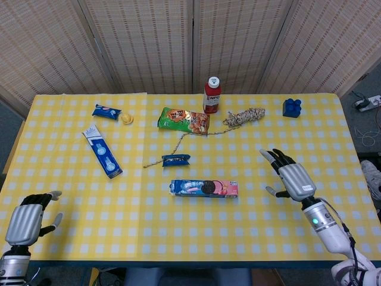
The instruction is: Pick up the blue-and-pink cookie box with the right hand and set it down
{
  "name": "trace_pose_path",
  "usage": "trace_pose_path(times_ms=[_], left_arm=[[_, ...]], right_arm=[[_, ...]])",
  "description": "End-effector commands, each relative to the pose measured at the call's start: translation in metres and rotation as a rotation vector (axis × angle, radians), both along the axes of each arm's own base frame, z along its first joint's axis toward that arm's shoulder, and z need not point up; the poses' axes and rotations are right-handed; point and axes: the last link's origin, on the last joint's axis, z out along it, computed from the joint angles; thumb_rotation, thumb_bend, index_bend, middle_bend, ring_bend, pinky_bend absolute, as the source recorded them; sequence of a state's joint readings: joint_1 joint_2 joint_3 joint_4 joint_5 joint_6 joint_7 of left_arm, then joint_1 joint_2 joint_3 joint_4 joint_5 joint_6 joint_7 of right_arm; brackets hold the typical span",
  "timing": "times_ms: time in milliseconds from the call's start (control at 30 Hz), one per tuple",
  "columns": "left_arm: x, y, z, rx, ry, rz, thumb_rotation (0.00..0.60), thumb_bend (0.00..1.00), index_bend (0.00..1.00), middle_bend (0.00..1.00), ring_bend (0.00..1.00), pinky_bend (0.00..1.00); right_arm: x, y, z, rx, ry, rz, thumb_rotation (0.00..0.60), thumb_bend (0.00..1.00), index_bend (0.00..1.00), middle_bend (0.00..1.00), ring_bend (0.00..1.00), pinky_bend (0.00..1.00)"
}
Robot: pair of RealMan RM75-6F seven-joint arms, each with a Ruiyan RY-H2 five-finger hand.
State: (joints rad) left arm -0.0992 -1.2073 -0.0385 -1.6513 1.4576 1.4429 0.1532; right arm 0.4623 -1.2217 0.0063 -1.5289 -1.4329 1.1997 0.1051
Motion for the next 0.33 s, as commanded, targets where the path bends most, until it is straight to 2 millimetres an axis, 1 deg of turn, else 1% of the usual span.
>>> trace_pose_path(times_ms=[33, 167, 333], left_arm=[[0.0, 0.0, 0.001, 0.006, 0.003, -0.002, 0.6, 0.36, 0.35, 0.37, 0.31, 0.23], [0.001, 0.001, 0.002, 0.029, 0.017, -0.012, 0.6, 0.36, 0.35, 0.37, 0.31, 0.23], [0.003, 0.0, 0.002, 0.049, 0.011, -0.028, 0.6, 0.36, 0.35, 0.37, 0.31, 0.23]], right_arm=[[-0.018, 0.019, 0.019, -0.079, 0.027, -0.045, 0.6, 0.2, 0.0, 0.13, 0.05, 0.17], [-0.029, 0.036, 0.033, -0.158, 0.016, -0.076, 0.6, 0.21, 0.0, 0.14, 0.07, 0.17], [-0.043, 0.055, 0.049, -0.214, 0.0, -0.123, 0.6, 0.21, 0.0, 0.16, 0.08, 0.17]])
